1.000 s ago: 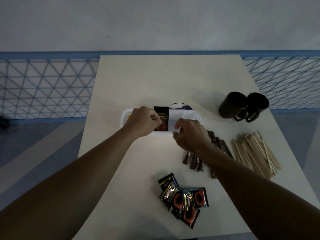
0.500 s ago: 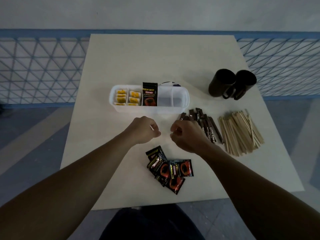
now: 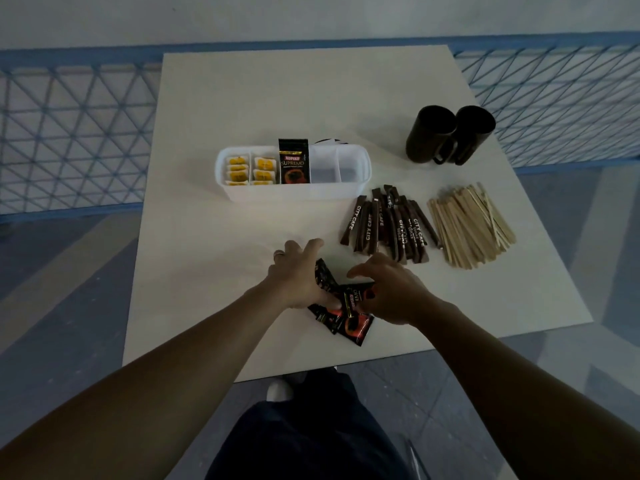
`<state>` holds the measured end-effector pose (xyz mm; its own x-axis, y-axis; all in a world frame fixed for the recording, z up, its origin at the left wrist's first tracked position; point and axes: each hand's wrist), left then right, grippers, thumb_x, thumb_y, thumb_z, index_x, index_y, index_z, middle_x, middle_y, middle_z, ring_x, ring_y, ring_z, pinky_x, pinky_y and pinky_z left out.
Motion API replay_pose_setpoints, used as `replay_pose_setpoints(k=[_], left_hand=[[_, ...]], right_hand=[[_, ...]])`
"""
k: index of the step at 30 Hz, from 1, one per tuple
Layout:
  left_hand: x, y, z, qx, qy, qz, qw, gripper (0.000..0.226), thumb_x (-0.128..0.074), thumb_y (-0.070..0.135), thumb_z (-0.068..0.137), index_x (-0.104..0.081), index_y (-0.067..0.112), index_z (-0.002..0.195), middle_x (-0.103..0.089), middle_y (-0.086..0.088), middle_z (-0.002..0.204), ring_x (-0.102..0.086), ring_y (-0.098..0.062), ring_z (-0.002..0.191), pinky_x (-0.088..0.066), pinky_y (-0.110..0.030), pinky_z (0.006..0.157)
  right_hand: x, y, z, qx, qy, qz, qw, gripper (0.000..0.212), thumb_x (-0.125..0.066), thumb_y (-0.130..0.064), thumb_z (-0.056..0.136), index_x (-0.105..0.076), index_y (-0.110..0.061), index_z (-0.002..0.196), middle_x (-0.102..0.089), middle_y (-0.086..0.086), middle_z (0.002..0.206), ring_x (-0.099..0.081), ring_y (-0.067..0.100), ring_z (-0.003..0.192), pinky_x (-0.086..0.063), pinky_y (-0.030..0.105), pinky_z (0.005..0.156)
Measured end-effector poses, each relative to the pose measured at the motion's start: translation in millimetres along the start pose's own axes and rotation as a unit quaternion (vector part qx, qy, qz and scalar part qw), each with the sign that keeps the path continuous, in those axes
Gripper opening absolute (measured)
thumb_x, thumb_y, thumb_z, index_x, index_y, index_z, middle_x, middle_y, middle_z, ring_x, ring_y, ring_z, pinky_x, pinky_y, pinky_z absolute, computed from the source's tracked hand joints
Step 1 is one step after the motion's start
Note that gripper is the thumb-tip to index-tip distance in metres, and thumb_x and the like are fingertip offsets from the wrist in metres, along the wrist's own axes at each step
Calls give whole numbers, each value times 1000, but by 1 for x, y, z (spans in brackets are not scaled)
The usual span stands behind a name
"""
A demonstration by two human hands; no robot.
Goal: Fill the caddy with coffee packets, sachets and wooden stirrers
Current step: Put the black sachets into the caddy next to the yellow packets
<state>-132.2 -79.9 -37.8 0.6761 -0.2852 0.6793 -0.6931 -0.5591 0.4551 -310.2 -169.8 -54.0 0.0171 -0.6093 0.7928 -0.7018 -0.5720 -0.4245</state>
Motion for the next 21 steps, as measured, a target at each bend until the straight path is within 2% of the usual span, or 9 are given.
replay_pose_setpoints(k=[3,11,15,21], left_hand=[[-15,-4,-3,1,13,23,1000,129,-92,50,53,-12,31,152,-18,-13,147,-22,-38,136,-32,-49,108],[-41,-9,-10,3,100,39,994,122,-92,49,49,-22,29,147,-23,-9,136,-29,-33,126,-35,-43,102],[-43,-12,-10,-3,116,31,993,117,-92,47,50,-26,27,144,-26,-8,133,-31,-31,123,-35,-42,100],[-40,-16,-8,1,123,16,992,116,-92,48,50,-28,26,145,-27,-6,133,-32,-31,123,-35,-43,102]], right_hand=[[-8,0,-1,-11,11,-19,1000,62,-78,-33,81,-51,-32,137,-39,-2,138,-50,11,108,-53,27,86],[-18,-6,-4,-37,41,-18,998,51,-76,-32,83,-55,-31,129,-43,-3,130,-48,12,99,-52,29,82],[-17,-9,-5,-59,54,-7,997,42,-76,-36,82,-55,-24,117,-50,-3,120,-54,16,95,-52,32,77],[-5,-6,-5,-82,45,30,995,20,-72,-35,86,-55,-28,94,-64,-3,99,-65,17,81,-59,41,74]])
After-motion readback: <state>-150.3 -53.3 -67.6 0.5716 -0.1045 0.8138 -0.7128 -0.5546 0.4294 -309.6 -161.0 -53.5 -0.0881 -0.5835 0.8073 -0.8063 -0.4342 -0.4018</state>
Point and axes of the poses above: each hand's wrist, its own z-axis towards the middle knuckle, its own x-axis out of the back of the hand, y = z × x
